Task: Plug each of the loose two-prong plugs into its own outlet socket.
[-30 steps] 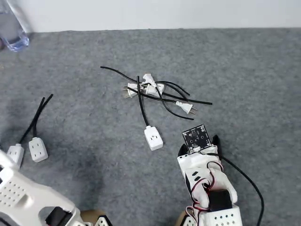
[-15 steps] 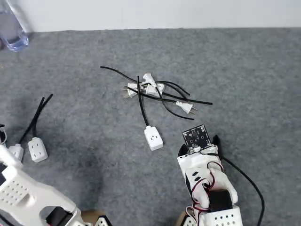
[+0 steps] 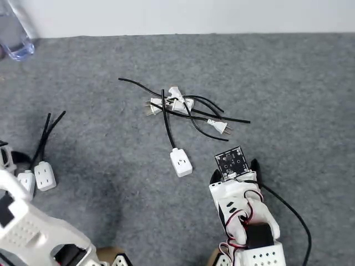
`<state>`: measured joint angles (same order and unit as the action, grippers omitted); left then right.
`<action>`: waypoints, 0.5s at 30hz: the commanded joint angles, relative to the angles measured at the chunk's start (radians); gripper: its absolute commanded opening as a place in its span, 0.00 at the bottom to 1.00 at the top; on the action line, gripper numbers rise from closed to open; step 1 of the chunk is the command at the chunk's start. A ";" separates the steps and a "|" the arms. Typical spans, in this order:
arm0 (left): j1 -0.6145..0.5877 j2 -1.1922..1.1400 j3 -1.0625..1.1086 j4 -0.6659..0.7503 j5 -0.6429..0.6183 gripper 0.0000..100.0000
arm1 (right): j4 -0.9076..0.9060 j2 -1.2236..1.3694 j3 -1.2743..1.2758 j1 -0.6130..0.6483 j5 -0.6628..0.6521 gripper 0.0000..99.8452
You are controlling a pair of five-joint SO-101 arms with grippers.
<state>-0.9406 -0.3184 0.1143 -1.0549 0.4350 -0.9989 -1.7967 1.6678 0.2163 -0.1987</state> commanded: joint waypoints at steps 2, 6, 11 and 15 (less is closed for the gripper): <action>0.009 0.144 -0.005 -0.097 -0.008 0.43 | 0.019 0.005 0.015 0.004 -0.008 0.35; 0.031 0.133 0.053 -0.095 -0.003 0.43 | 0.018 0.005 0.015 0.004 -0.008 0.35; 0.034 0.143 0.084 -0.034 -0.009 0.43 | 0.016 0.005 0.015 0.002 -0.008 0.35; 0.106 0.252 0.074 -0.178 -0.011 0.43 | 0.016 0.005 0.015 0.002 -0.008 0.35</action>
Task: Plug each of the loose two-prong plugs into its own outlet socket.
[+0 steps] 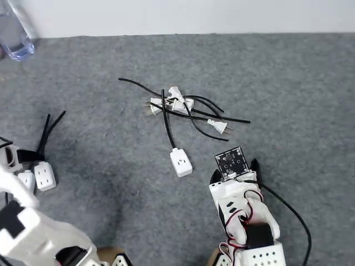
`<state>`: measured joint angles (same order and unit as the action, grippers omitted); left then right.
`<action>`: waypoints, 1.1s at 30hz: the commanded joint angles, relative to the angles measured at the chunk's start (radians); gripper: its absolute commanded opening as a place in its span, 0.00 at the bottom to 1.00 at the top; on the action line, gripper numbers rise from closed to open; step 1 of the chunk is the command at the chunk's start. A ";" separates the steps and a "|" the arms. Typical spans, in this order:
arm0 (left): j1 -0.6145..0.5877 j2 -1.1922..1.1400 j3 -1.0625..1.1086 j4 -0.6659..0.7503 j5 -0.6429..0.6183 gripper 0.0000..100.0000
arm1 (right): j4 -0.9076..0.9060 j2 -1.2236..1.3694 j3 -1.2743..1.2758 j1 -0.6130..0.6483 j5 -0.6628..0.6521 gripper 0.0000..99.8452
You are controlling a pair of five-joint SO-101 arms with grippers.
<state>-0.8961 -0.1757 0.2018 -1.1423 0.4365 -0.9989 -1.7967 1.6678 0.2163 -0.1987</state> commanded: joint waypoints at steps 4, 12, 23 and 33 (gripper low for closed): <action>0.204 0.172 0.008 -0.204 -0.080 0.43 | 0.016 0.005 0.015 0.002 -0.008 0.35; 0.269 0.172 0.309 0.170 -0.158 0.43 | 0.016 0.005 0.015 -0.001 -0.006 0.35; 0.166 0.173 0.453 0.319 -0.011 0.43 | 0.016 0.005 0.015 -0.001 -0.008 0.35; -0.017 0.181 0.450 0.319 0.187 0.43 | 0.016 0.005 0.015 0.001 -0.008 0.35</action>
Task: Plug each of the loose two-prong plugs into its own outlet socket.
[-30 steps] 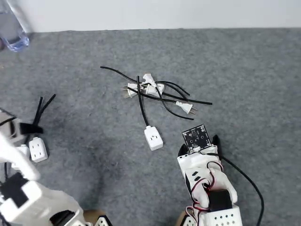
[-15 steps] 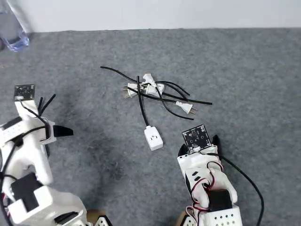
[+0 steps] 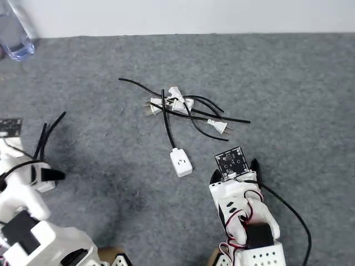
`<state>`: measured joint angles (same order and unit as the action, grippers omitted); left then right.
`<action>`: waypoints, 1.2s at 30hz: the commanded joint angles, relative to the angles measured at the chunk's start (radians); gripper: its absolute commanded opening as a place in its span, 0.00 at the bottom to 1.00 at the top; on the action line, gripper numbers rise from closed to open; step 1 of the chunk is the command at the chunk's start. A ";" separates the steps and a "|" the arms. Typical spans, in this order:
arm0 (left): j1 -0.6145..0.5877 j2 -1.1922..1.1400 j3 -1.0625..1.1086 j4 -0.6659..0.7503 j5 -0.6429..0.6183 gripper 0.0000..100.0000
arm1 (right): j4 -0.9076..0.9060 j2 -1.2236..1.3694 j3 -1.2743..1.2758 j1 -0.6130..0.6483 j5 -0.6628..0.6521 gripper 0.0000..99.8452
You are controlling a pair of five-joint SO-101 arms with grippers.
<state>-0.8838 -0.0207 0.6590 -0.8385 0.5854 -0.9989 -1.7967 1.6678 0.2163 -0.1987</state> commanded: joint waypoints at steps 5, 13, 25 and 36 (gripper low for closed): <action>-0.058 0.026 -0.062 0.015 0.037 0.43 | 0.016 0.005 0.015 0.001 -0.008 0.35; -0.100 0.026 -0.105 0.014 0.038 0.43 | 0.015 0.005 0.015 -0.001 -0.008 0.35; -0.166 0.029 -0.294 -0.057 0.032 0.43 | 0.015 0.005 0.015 0.002 -0.008 0.35; 0.290 0.244 -0.602 -0.815 -0.250 0.43 | -0.016 -0.004 0.015 -0.041 -0.009 0.35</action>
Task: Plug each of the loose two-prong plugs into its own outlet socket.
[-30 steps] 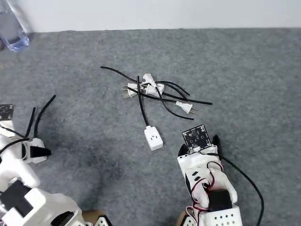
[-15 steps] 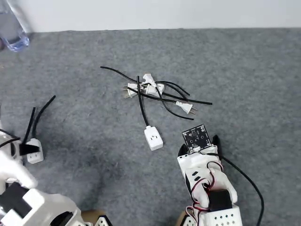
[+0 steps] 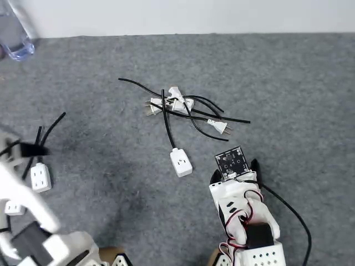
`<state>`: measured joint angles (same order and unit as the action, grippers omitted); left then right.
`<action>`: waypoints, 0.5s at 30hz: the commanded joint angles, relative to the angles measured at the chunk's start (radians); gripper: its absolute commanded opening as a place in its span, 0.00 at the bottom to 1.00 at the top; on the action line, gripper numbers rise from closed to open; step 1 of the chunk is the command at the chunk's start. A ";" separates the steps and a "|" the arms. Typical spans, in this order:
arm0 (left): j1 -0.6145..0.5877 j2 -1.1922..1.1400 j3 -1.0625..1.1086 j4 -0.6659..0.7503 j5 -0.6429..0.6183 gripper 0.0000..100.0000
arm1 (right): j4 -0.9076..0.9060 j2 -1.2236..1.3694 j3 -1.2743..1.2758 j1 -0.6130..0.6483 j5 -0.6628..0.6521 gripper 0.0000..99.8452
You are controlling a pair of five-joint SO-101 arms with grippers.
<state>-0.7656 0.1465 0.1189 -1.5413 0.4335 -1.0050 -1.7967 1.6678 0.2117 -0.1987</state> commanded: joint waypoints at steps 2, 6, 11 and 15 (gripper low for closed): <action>0.278 0.092 -0.061 -0.110 -0.196 0.43 | 0.005 -0.004 0.015 -0.068 -0.009 0.35; 0.411 0.074 -0.051 -0.112 -0.396 0.43 | 0.024 -0.004 0.015 -0.108 -0.008 0.35; 0.520 -0.012 0.050 -0.110 -0.477 0.43 | 0.024 -0.004 0.015 -0.113 -0.008 0.35; 0.651 -0.064 0.114 -0.068 -0.476 0.43 | 0.025 -0.004 0.015 -0.114 -0.008 0.35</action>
<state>-0.2010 0.0944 0.2079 -1.6441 -0.0345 -1.0004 -1.7967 1.6678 0.1074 -0.1987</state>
